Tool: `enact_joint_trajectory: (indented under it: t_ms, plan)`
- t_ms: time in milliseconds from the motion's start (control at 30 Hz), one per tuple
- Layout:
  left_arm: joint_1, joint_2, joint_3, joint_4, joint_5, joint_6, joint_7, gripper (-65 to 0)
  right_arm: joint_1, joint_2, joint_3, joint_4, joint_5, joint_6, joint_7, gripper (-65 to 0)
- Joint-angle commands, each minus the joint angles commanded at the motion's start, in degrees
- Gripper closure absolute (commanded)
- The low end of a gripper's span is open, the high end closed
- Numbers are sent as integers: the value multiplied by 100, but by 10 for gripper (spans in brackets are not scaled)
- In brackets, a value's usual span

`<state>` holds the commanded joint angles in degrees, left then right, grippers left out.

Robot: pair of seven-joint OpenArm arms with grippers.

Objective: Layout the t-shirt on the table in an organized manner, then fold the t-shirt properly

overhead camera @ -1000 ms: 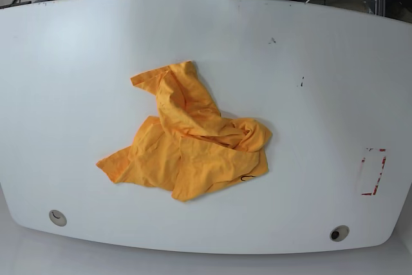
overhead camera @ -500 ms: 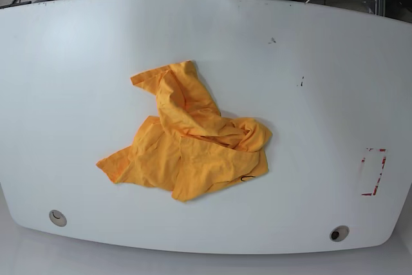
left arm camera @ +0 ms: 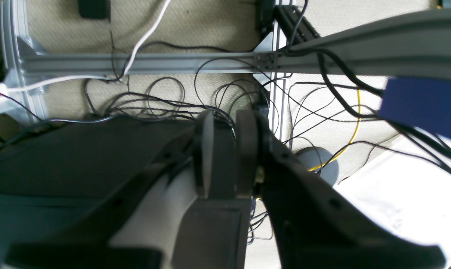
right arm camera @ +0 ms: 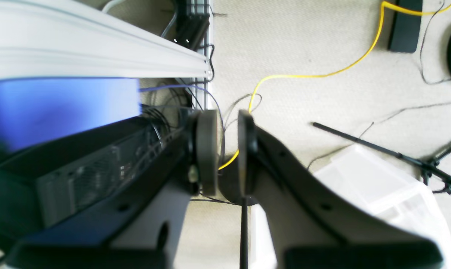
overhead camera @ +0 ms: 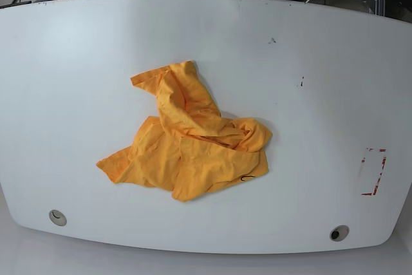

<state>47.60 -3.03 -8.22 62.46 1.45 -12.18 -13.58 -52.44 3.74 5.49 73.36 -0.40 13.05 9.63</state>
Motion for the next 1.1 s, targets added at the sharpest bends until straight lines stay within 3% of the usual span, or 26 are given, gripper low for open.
enact_joint_trajectory:
  t_ms: [333, 833, 1100]
  plan:
    - [1116, -18, -18, 1635, 0, -9, 0, -99, -914, 26, 18, 1433, 9, 0, 0, -92]
    - [2532, -114, -580, 4158, -18, -9, 9, -99, -2127, 35, 308, 3692, 18, 26, 0, -92]
    - [2549, -132, -1055, 4844, -791, -9, 0, -99, -2084, 35, 308, 4132, 18, 9, 9, -92]
